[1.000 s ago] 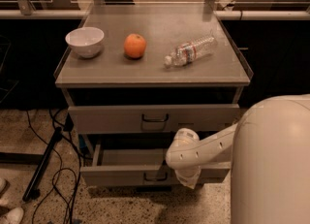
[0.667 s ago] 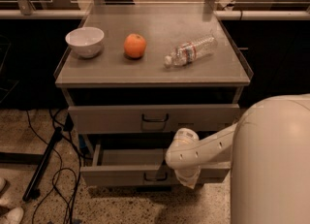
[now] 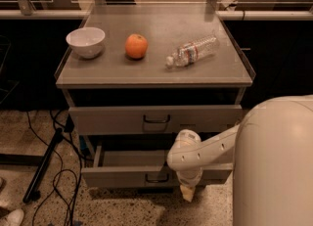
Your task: Close middle drawer
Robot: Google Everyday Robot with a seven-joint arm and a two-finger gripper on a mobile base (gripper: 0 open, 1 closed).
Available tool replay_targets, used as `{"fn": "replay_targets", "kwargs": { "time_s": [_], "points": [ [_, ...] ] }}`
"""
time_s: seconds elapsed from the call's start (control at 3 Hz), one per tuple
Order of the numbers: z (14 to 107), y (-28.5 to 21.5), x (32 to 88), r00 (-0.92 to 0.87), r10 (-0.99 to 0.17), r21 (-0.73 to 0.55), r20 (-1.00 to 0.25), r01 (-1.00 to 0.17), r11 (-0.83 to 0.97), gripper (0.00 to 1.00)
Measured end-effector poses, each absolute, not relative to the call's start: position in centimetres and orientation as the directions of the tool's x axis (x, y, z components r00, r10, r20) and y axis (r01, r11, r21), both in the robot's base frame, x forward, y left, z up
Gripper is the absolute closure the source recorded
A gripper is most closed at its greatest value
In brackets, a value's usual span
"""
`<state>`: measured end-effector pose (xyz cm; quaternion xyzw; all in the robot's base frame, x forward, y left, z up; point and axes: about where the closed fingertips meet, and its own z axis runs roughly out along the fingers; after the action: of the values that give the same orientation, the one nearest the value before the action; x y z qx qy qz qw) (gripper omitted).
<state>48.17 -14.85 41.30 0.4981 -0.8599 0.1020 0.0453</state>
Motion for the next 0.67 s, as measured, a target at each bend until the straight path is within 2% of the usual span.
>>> {"fn": "replay_targets", "kwargs": {
  "time_s": [0.33,0.67],
  "points": [
    [41.3,-14.85,48.16,-0.5,-0.847,-0.13,0.18,-0.866,0.483,0.0],
    [41.29,-14.85,48.16,-0.5,-0.847,-0.13,0.18,-0.866,0.483,0.0]
  ]
}}
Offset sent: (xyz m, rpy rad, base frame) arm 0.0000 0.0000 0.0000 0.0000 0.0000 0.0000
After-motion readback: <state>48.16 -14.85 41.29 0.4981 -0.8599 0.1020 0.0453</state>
